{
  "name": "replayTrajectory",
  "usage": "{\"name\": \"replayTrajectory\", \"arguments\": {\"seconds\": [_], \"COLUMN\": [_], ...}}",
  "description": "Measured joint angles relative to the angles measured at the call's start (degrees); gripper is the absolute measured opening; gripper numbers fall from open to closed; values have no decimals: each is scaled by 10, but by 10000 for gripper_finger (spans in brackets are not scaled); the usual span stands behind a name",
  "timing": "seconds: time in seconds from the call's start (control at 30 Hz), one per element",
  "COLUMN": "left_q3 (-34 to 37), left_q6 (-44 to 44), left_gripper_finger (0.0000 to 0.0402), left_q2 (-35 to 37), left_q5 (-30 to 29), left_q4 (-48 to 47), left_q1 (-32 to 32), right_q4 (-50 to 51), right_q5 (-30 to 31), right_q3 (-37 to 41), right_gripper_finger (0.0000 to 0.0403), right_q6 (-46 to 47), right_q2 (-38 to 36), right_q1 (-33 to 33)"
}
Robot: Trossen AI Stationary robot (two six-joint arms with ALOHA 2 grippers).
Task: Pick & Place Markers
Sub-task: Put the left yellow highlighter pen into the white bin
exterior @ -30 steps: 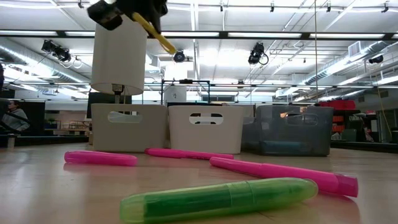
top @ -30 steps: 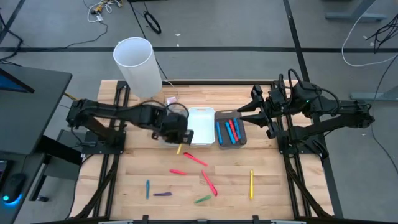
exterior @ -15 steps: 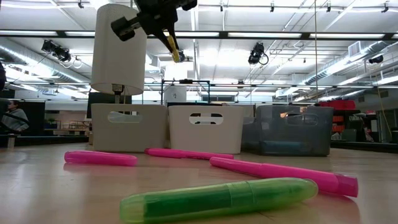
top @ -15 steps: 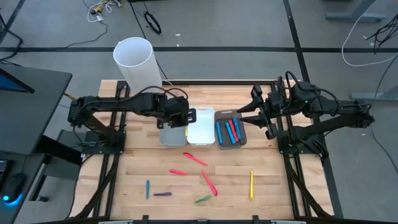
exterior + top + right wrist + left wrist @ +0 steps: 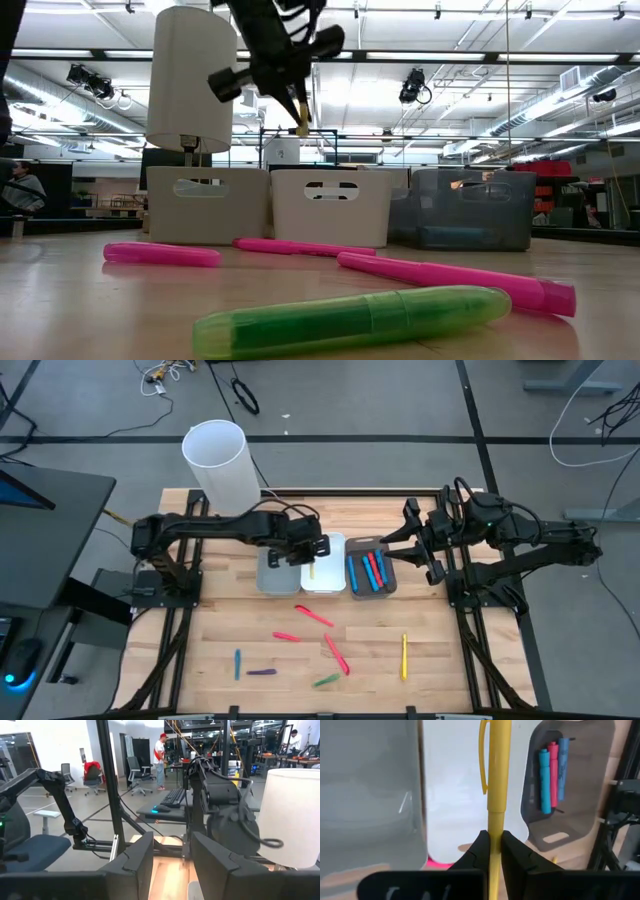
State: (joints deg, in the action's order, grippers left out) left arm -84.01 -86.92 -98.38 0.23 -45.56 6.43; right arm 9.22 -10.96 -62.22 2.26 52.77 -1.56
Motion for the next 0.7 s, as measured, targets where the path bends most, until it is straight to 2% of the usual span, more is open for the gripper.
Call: {"name": "replayTrajectory", "arguments": {"seconds": [0.2, 0.43, 0.7], "left_q3": [0, 0, 0], "left_q6": [17, 36, 43], "left_gripper_finger": [24, 24, 24], "left_q2": [-31, -72, -117], "left_q5": [2, 25, 25], "left_q4": [41, 52, 62], "left_q1": [16, 26, 25], "right_q4": [0, 3, 7], "right_q5": [0, 0, 0], "right_q3": [0, 0, 0], "right_gripper_finger": [134, 134, 134], "right_q6": [-2, -1, -1], "right_q2": [0, 0, 0], "right_q1": [0, 0, 0]}}
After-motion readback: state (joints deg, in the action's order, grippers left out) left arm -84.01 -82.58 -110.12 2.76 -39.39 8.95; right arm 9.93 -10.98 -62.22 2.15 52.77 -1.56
